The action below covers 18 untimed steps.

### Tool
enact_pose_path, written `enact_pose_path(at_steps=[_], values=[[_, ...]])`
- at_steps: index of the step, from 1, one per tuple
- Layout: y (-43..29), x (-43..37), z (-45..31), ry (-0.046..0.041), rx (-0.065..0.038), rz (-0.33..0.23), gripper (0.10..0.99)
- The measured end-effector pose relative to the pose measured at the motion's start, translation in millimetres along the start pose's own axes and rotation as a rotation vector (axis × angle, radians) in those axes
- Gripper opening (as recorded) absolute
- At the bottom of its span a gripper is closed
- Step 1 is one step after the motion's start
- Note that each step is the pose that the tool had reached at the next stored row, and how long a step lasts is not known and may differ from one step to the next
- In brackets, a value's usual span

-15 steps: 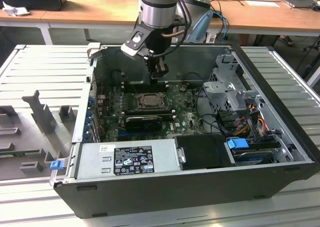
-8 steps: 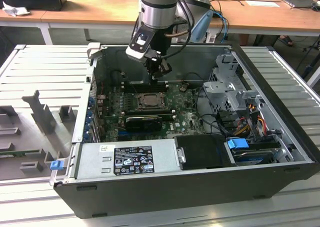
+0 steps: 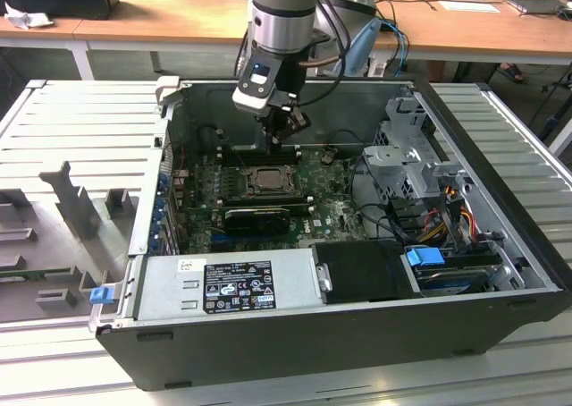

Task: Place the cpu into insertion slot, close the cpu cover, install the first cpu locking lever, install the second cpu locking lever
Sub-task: 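Install the first cpu locking lever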

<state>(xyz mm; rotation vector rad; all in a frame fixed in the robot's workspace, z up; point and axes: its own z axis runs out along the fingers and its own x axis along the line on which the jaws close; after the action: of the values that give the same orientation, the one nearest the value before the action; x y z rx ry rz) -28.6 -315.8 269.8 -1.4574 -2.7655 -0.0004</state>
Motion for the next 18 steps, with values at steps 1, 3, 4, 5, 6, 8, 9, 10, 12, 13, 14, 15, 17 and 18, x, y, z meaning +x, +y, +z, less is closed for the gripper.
enact_pose_path(at_steps=[1,3,4,5,6,8,9,10,12,13,14,15,17,18], values=[[0.0,0.0,0.1,-0.0001,0.000,-0.026,0.106],[0.0,0.0,0.2,-0.0004,0.001,-0.062,0.106],[0.0,0.0,0.3,-0.0006,0.001,-0.094,0.106],[0.0,0.0,0.3,-0.0008,0.002,-0.125,0.106],[0.0,0.0,0.4,-0.0010,0.002,-0.154,0.106],[0.0,0.0,0.5,-0.0012,0.003,-0.194,0.106],[0.0,0.0,0.6,-0.0014,0.003,-0.209,0.106],[0.0,0.0,0.7,-0.0015,0.003,-0.232,0.106],[0.0,0.0,0.9,-0.0018,0.004,-0.269,0.106],[0.0,0.0,1.0,-0.0020,0.004,-0.294,0.106],[0.0,0.0,1.1,-0.0021,0.004,-0.314,0.106],[0.0,0.0,1.2,-0.0023,0.004,-0.335,0.106],[0.0,0.0,1.4,-0.0026,0.005,-0.384,0.106],[0.0,0.0,1.4,-0.0027,0.005,-0.399,0.106]])
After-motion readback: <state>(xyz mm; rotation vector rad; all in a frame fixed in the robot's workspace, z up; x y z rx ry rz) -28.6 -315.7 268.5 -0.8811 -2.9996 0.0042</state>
